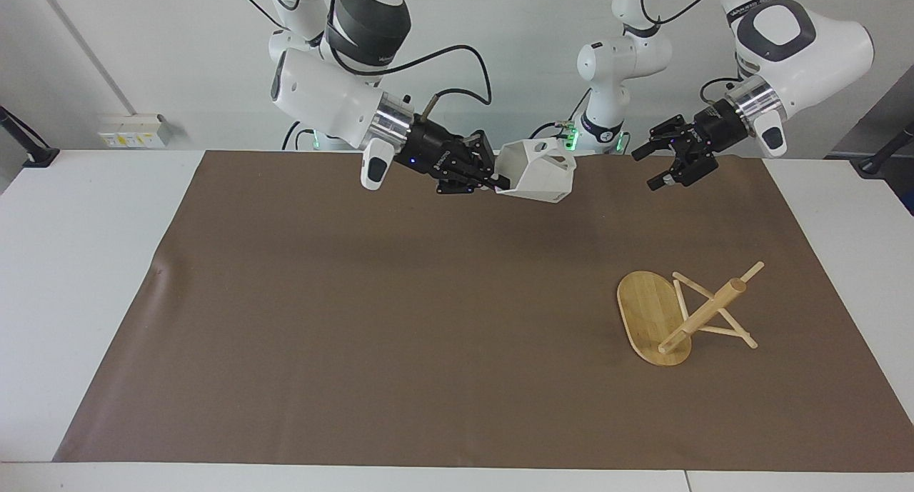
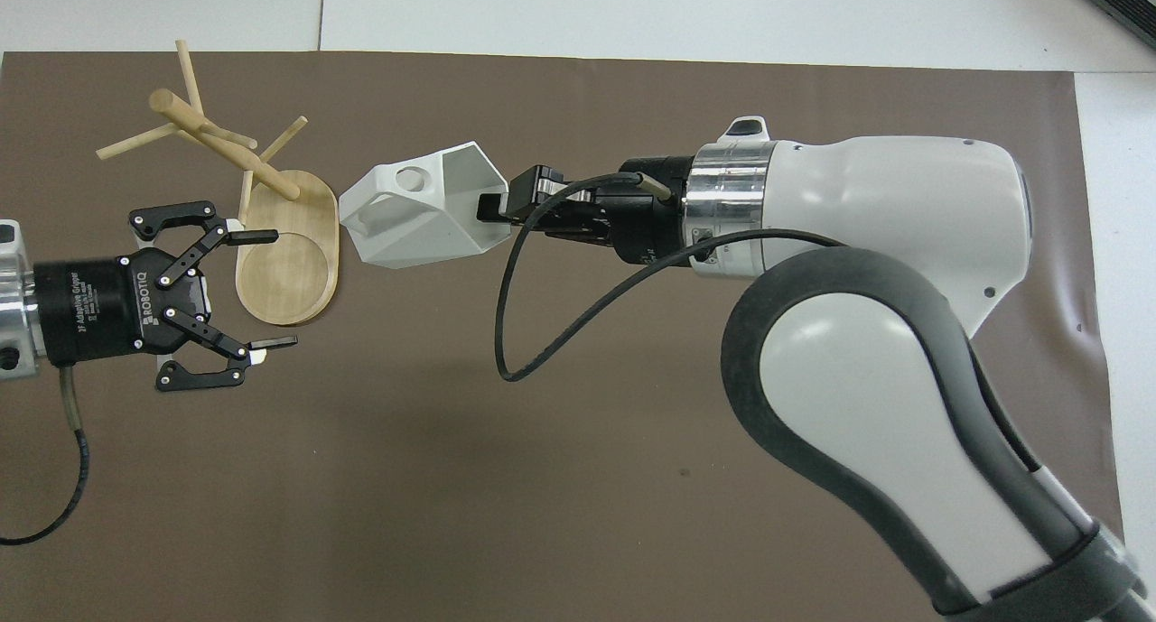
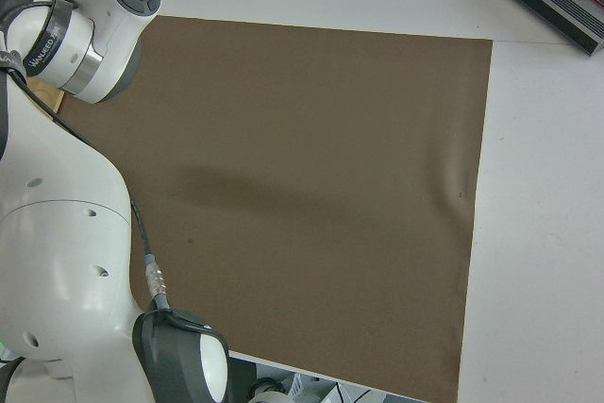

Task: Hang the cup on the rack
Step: 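Close the left gripper on the cup held by the right gripper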

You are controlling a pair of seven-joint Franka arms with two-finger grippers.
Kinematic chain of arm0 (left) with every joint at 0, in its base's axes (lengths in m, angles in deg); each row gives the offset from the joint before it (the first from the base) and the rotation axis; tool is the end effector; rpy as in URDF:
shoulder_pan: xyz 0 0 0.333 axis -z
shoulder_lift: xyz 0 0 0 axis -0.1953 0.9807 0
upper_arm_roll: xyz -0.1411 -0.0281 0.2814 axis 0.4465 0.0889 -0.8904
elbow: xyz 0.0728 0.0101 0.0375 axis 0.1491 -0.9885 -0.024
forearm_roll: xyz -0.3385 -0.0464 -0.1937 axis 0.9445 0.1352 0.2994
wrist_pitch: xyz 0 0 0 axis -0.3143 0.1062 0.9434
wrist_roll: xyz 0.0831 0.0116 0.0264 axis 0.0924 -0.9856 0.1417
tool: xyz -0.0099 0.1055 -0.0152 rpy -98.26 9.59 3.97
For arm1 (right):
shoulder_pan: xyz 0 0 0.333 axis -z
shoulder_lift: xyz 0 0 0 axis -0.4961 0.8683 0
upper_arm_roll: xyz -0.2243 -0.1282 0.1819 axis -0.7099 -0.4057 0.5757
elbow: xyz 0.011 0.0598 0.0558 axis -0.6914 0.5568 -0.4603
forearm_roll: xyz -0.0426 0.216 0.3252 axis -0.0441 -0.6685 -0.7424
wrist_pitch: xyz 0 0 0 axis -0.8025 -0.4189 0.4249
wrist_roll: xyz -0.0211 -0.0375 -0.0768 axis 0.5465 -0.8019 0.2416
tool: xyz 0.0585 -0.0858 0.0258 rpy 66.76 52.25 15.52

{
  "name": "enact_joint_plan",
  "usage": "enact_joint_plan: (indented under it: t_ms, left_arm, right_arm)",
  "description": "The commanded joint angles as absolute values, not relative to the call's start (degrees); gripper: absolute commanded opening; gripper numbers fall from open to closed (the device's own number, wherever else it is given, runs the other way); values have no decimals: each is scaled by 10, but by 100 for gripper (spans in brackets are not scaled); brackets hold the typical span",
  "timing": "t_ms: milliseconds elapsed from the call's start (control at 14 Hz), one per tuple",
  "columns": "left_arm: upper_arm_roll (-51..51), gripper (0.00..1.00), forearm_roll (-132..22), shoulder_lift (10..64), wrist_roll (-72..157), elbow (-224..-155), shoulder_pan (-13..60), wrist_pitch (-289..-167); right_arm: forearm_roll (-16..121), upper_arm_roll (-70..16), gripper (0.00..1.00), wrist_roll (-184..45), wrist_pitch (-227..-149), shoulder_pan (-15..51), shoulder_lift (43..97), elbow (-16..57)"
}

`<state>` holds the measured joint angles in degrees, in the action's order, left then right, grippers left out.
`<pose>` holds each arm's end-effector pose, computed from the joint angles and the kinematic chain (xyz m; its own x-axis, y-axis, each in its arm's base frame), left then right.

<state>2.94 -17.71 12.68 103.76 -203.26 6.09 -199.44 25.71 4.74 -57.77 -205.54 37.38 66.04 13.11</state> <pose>0.4934 -0.0737 0.5447 -0.0469 0.5449 -0.8372 0.9842 0.1683 0.0544 0.5704 0.3193 0.5730 0.9858 -0.1556 0.0633 -0.0191 -0.4785 -0.8779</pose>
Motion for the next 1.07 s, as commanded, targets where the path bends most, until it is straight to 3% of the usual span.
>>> enact_joint_plan:
  t_ms: [0,641,997]
  left_arm:
    - [24,100,-133,108,1082,-2056,73,-2008]
    - [30,100,-53,103,1110,-2074,155,-2105]
    - [28,100,-43,114,1121,-2069,149,-2126]
  right_arm:
    - [243,79,0,-567,-2112,377,661,149]
    - [255,95,0,-572,-2115,377,665,156]
    - [260,95,0,-572,-2114,377,665,156]
